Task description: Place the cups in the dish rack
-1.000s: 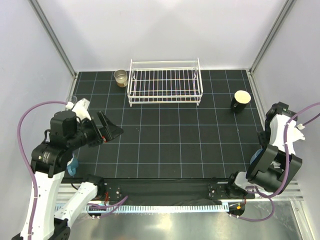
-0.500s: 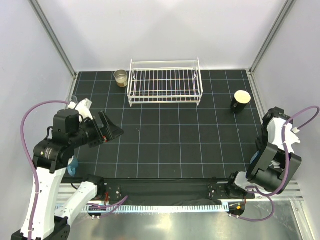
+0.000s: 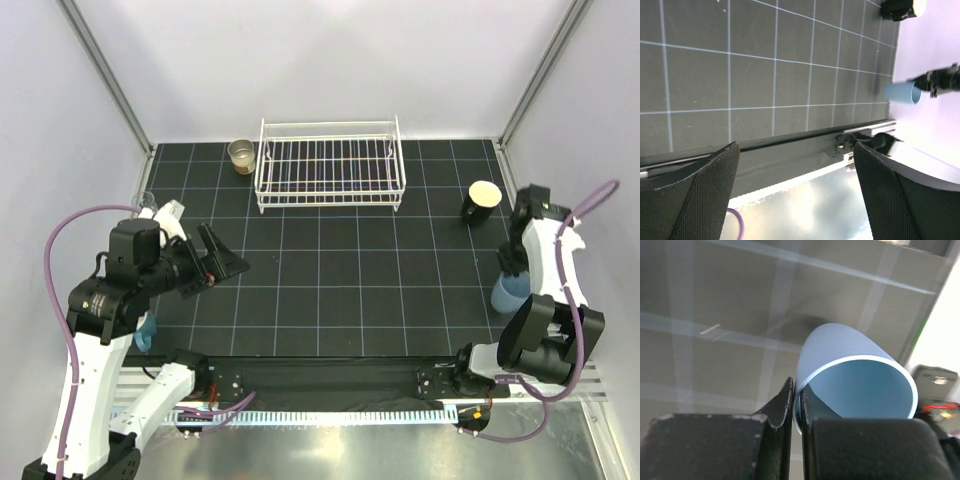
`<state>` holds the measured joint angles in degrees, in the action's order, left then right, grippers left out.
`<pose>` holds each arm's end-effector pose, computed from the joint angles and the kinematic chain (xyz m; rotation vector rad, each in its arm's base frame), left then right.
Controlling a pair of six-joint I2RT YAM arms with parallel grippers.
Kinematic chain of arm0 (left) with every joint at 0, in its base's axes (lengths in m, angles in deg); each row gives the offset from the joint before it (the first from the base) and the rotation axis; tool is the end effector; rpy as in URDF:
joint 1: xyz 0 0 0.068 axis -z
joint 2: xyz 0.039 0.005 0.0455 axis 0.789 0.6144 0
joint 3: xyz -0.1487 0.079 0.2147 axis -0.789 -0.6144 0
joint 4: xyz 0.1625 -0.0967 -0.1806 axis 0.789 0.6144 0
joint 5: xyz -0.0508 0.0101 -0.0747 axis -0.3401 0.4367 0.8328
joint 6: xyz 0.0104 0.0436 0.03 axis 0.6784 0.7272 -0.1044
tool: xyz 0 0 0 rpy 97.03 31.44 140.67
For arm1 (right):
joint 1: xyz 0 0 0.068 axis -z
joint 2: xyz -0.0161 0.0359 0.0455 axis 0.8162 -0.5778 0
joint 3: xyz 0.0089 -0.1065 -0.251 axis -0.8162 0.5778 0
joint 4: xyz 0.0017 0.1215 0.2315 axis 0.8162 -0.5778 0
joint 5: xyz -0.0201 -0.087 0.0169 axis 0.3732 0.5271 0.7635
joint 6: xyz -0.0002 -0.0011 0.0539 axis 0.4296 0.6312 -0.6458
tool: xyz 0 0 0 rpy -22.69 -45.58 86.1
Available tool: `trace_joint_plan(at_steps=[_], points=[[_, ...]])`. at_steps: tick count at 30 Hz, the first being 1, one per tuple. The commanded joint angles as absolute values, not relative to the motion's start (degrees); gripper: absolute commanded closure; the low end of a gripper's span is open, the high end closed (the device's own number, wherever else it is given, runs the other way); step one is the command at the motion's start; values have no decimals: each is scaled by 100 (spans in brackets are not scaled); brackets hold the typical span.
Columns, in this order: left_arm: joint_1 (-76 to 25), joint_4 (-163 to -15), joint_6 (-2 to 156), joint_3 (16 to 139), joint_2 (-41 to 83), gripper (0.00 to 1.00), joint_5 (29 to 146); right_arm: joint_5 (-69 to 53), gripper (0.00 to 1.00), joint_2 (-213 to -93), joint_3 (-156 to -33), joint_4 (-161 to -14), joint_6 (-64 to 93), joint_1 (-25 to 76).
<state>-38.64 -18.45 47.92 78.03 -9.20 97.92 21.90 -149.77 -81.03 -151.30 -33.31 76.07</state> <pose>0.0990 -0.0355 0.3978 -0.3828 2.3572 -0.8473 0.2133 -0.0981 0.2568 1.7809 2.1984 -0.4750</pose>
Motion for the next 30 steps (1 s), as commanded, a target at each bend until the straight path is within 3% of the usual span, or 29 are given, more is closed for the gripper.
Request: trace_joint_plan(at_steps=[1, 10, 14, 18, 22, 30], points=[[-3847, -2003, 4474, 7968, -985, 9, 10031, 1907, 96, -14701, -9143, -15355, -3556, 6957], [-3847, -2441, 3534, 7872, -853, 6, 10285, -209, 96, -14201, -10481, -14103, -2723, 5550], [-3847, -3230, 3015, 7871, -792, 0, 10734, -2471, 96, -13403, -9807, -12004, -2652, 5207], [-3847, -4356, 2505, 7924, -932, 0, 10884, -3567, 96, -12709, -8350, -9253, -3520, 4760], [-3847, -5508, 2048, 7705, -1292, 0, 10805, -3535, 96, -12416, -7433, -6294, -4784, 4101], [-3847, -6564, 1818, 7300, -1504, 0, 10919, -2806, 96, -13162, -7545, -3932, -5280, 2099]])
